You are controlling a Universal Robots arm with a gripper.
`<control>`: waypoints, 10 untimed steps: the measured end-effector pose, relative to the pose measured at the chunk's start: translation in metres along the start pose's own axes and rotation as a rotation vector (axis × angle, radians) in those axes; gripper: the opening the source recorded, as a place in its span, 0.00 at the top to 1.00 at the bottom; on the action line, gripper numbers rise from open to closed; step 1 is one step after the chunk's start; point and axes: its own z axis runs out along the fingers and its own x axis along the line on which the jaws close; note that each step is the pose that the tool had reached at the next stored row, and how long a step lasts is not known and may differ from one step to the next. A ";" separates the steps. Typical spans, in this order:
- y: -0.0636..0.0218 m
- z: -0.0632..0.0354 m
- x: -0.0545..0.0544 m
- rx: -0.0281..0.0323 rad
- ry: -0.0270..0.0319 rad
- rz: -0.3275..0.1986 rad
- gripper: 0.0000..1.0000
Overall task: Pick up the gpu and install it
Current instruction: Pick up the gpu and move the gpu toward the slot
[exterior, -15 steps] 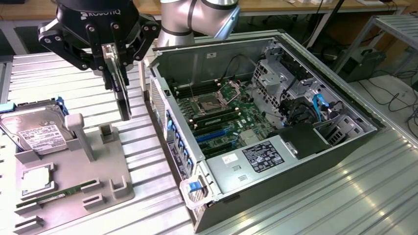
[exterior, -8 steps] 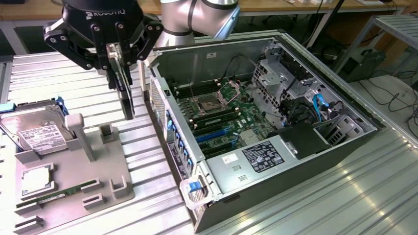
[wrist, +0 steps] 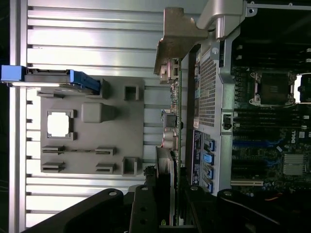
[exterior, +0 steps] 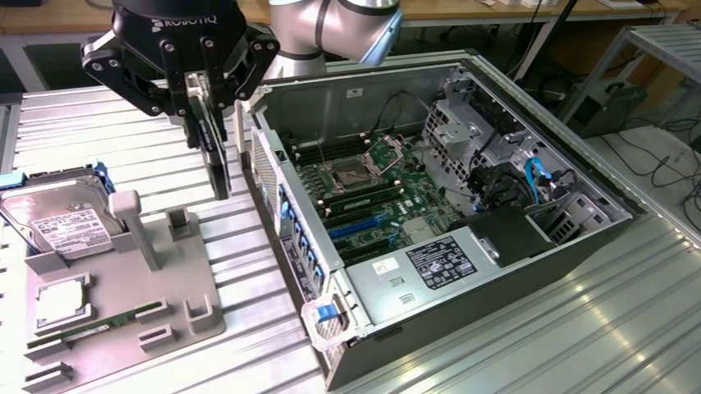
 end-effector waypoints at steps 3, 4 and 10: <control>-0.0001 0.0000 -0.002 0.0001 0.0001 0.000 0.73; -0.0001 0.0001 -0.003 0.0000 0.0000 0.000 0.73; -0.0002 0.0001 -0.006 0.0000 0.0001 0.000 0.73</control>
